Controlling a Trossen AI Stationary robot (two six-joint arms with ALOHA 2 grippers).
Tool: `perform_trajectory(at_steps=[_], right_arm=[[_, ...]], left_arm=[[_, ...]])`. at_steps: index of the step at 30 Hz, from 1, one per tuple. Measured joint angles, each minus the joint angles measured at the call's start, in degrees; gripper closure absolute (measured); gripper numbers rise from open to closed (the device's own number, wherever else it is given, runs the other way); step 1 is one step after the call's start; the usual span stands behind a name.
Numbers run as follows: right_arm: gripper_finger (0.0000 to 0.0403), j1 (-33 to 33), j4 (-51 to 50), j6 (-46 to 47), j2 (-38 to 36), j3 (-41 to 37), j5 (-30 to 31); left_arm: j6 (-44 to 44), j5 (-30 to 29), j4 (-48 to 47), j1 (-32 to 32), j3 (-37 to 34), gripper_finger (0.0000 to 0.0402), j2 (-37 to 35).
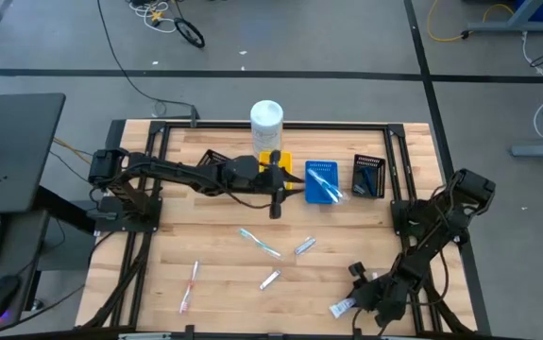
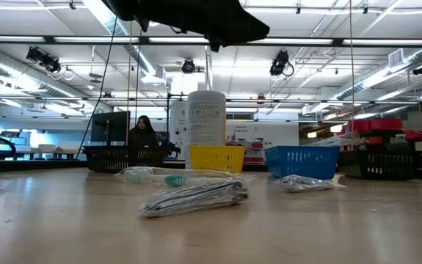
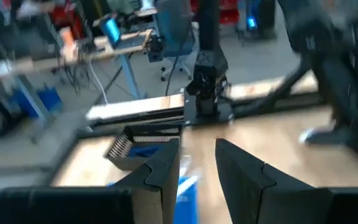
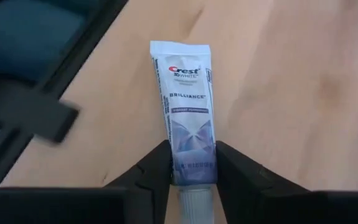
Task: Pick & Place Travel size toiletries
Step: Put the white toothpaste into the left black bin
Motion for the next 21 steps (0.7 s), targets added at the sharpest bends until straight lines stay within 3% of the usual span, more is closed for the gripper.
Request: perform_trajectory(at_steps=[5,10,14,21], right_arm=[[0.0286,-1.28,0.43,-1.23,-0.09,0.00,9.07],[0.0286,-4.35,0.82,-5.01,-0.75,0.02,15.18],[0.0286,-7.42,1.78,-13.49,-2.69,0.04,22.43],[0.0286,-18.18,5.53,-28.64,-6.59,0.13,44.25]], left_arm=[[-13.28,-0.45,-3.81,0.02,-0.05,0.0291,-1.64],[-13.64,-0.63,-17.31,0.02,-0.02,0.0305,-8.53],[-16.11,-0.63,-24.67,-0.73,0.03,0.0310,-12.80],[-20.03,-0.79,-26.86,-4.02,0.02,0.0306,-13.08]])
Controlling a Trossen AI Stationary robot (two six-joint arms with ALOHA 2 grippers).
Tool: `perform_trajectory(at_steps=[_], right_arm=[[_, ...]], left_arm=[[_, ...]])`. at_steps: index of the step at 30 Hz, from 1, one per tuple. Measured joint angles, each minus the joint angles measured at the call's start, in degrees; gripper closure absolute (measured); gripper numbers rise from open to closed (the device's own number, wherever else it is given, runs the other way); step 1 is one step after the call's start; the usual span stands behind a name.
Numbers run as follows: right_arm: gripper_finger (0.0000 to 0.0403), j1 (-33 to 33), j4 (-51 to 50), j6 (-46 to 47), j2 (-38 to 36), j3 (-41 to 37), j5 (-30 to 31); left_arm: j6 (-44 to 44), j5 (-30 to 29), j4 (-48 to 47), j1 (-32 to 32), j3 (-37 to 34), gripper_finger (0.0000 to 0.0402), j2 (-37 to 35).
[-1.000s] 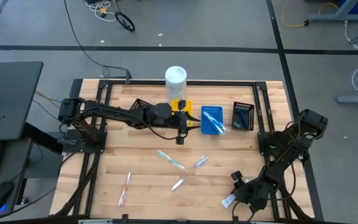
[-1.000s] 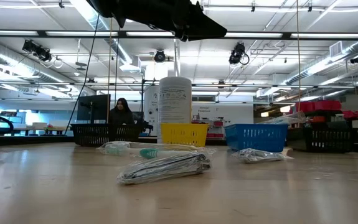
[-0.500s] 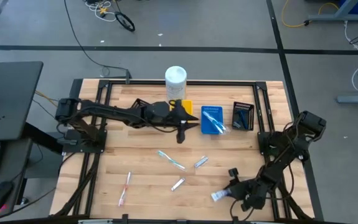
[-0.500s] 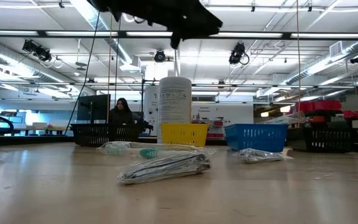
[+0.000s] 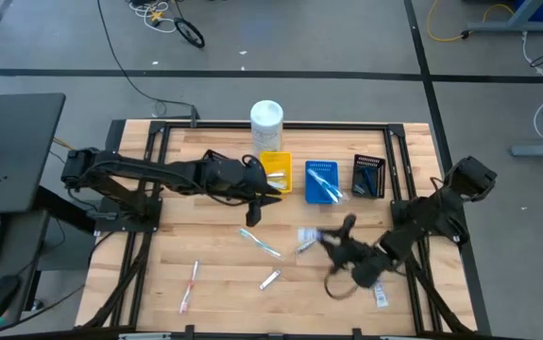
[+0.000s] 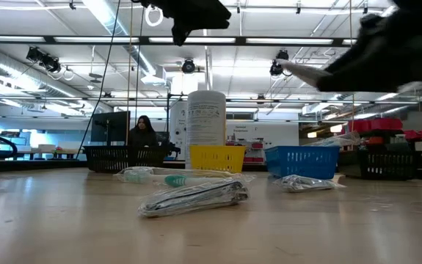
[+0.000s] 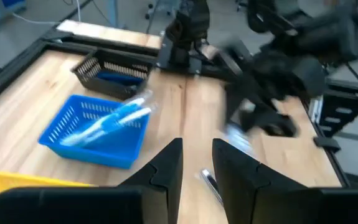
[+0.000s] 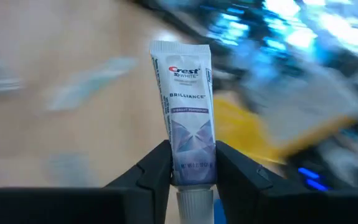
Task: Pick & Place Travel size toiletries
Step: Put the white toothpaste into the left black bin
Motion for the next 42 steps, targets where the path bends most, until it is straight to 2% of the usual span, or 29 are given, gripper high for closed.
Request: perform_trajectory(at_steps=[2,6,9,15,19,26,36,42], right_arm=[[0.0286,-4.47,3.38,-2.00,-0.15,0.00,2.23],[0.0286,-12.24,6.03,-6.67,0.30,0.02,-3.01],[0.0286,-15.27,7.77,-7.12,0.38,0.00,-3.28],[0.0286,-16.32,11.52,-11.30,0.44,-0.02,-3.55],[0.0286,-16.19,11.87,-11.73,0.44,-0.02,-1.67],[0.0286,-16.30,13.16,-14.72,0.44,-0.02,-1.46],[0.0286,-19.29,18.64,-20.26,0.44,-0.02,-2.22],[0.0286,-20.43,19.09,-20.26,0.44,-0.02,-3.09]], left_arm=[[-0.08,-0.65,1.92,-0.89,0.11,0.0306,1.52],[-3.21,-1.04,2.60,-1.69,0.06,0.0310,3.15],[-7.76,-3.23,2.66,-1.69,0.02,0.0316,4.69],[-19.54,-7.50,4.25,-1.12,-0.05,0.0333,8.61],[-24.43,-6.75,4.32,-0.24,-0.05,0.0341,10.04],[-25.72,-5.77,8.15,0.19,0.04,0.0342,11.59],[-25.74,-5.86,8.95,0.19,-0.02,0.0347,11.61],[-25.21,-6.03,8.95,0.19,-0.02,0.0384,11.61]])
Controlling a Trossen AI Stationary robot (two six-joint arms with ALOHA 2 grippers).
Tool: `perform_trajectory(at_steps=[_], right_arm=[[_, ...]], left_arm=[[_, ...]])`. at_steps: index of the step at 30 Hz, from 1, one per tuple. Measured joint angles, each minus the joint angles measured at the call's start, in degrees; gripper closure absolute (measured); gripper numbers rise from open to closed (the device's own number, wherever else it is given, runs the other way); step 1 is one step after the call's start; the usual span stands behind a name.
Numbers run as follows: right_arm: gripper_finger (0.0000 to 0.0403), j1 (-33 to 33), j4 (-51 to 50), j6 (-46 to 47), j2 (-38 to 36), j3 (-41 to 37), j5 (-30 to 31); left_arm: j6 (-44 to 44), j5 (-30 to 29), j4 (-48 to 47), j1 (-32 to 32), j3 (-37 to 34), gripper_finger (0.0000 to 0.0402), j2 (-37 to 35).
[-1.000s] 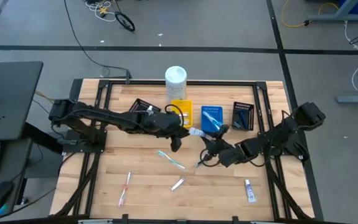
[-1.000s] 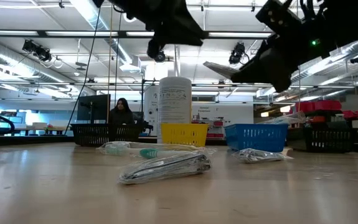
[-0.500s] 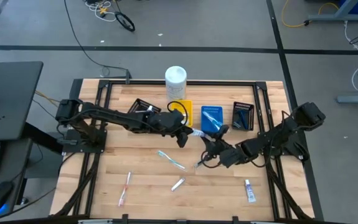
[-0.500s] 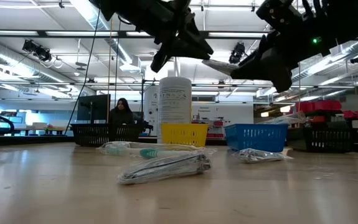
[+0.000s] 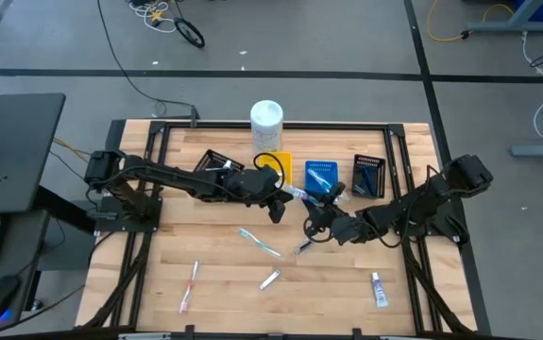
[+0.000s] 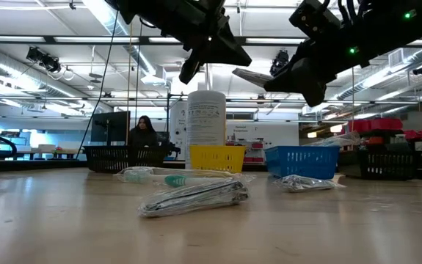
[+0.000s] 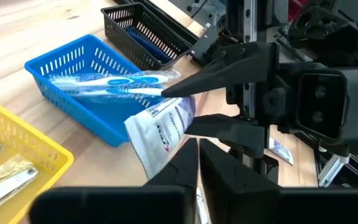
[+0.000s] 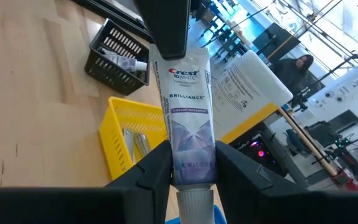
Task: Pick & Place Travel size toiletries
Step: Put the white toothpaste into the left black bin
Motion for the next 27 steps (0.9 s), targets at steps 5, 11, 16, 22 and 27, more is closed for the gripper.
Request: perform_trajectory(at_steps=[5,11,16,22,27], right_arm=[[0.0286,0.15,-0.52,0.00,0.00,0.00,0.02],[0.0286,0.17,-0.72,0.68,0.00,0.00,0.03],[0.0286,0.15,-2.15,2.02,0.00,0.00,0.11],[0.0286,0.20,-2.12,3.09,0.00,0.00,-0.07],[0.0286,0.12,-1.46,3.07,0.00,0.00,0.06]], left_arm=[[1.31,-1.11,0.10,0.01,0.00,0.0386,0.00],[5.82,-3.62,1.95,0.21,0.00,0.0330,-0.02],[5.68,-8.04,1.04,1.28,0.00,0.0285,-0.02],[2.83,-8.95,-2.55,1.99,0.00,0.0247,-0.04],[1.42,-4.89,-3.02,1.99,0.02,0.0235,0.51]])
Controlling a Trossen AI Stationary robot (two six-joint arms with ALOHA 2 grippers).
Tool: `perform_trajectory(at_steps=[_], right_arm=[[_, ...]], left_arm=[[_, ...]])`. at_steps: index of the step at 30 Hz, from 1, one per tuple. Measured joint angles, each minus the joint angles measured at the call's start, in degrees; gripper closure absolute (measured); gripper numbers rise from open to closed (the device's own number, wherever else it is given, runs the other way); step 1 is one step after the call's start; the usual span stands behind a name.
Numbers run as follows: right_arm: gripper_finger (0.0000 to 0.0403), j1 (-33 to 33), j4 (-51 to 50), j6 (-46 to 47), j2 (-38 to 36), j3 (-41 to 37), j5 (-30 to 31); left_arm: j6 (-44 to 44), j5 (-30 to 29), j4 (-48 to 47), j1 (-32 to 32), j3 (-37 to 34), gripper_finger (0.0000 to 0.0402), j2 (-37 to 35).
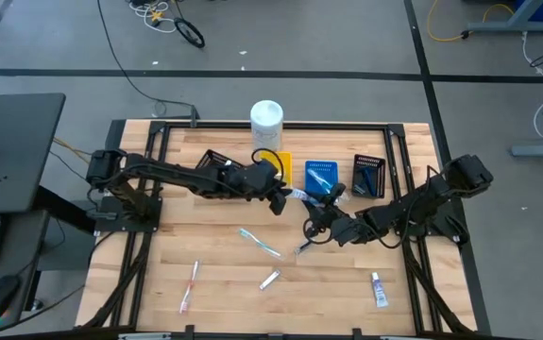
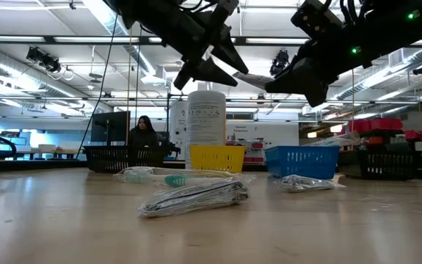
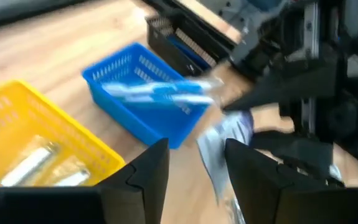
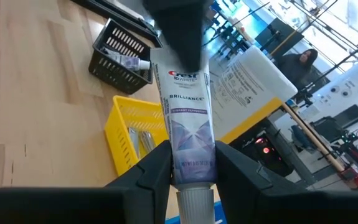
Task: Pick & Place Travel size toiletries
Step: Put the white toothpaste into the left black bin
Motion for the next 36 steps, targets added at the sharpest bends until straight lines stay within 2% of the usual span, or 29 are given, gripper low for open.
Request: perform_trajectory(at_steps=[7,18,27,33,36], right_arm=[[0.0286,-0.58,0.17,-0.67,0.00,0.00,0.41],[0.0286,-0.56,-0.16,-0.71,0.00,0.00,-0.14],[0.0270,-0.56,-0.49,-0.04,0.00,0.00,-2.97],[0.0242,-0.51,-0.84,1.31,0.00,0.00,-1.92],[0.0233,-0.51,-1.93,4.99,0.00,0.00,-0.73]], left_arm=[[1.73,1.19,0.75,0.04,-0.09,0.0265,1.06],[4.36,1.71,1.74,0.22,0.05,0.0389,0.91],[4.69,1.44,0.70,0.17,0.02,0.0394,0.91],[7.12,-0.39,-0.07,0.28,0.00,0.0392,0.76],[6.59,-2.89,-4.26,0.44,0.00,0.0396,-0.79]])
